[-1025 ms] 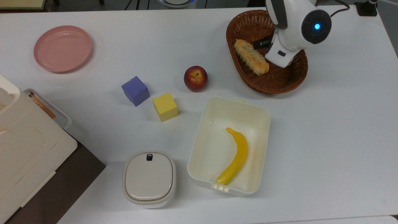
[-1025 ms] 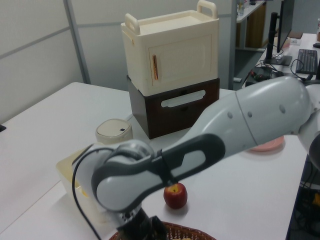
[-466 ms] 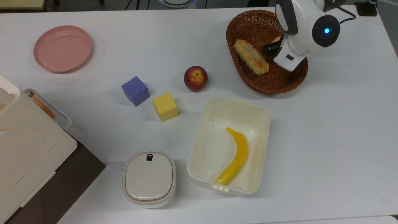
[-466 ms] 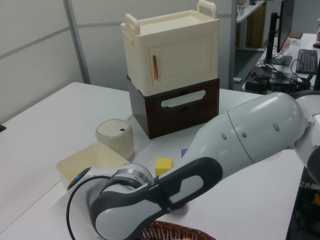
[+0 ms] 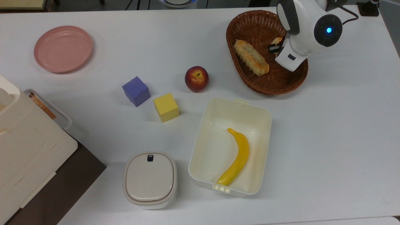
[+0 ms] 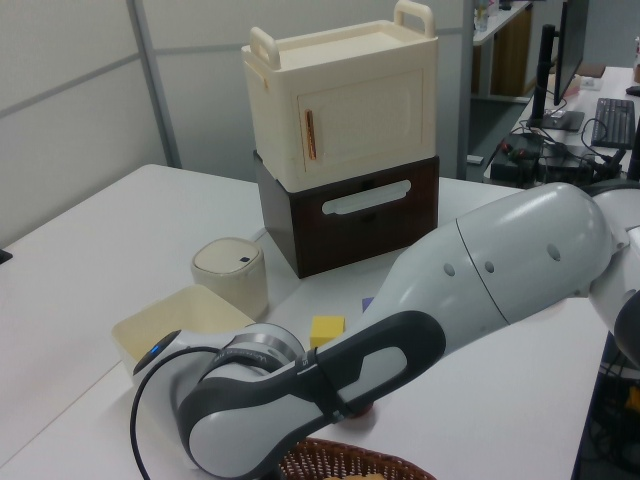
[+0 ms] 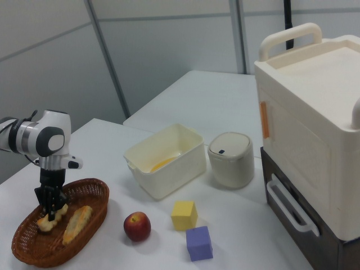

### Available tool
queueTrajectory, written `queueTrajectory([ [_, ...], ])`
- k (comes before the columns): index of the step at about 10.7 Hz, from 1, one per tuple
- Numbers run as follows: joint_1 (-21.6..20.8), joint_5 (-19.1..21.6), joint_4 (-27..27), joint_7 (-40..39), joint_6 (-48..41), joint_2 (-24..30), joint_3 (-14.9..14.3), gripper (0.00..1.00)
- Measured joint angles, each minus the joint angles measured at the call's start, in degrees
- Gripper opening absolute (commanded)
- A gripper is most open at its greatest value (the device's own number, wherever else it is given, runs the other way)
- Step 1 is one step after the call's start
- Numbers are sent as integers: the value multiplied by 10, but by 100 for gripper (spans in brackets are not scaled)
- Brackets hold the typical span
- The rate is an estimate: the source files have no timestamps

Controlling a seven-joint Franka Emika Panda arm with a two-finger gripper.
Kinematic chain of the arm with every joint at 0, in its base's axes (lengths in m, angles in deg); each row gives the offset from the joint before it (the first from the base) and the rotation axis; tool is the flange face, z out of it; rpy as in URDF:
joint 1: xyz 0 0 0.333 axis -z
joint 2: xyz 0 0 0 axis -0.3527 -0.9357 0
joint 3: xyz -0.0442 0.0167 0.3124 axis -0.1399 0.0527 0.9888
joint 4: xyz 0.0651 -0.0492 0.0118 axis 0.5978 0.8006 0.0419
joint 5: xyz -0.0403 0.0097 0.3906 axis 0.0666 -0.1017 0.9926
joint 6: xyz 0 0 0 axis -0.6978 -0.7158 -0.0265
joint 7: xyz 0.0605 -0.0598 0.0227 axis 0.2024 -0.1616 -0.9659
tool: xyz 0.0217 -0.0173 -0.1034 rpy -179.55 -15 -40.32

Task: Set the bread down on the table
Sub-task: 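Lift the bread roll out of the basket and carry it toward the apple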

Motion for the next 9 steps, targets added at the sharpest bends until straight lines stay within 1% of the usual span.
queueTrajectory([
  [2,2,0,-5,2,-14,12,-3,0],
  [4,10,0,-15,2,-66,42,-7,0],
  [6,28,-6,-25,2,-115,79,-12,0],
  [7,42,-22,-26,0,-130,98,-13,0],
  [9,80,-71,-27,-33,-149,137,-15,0],
])
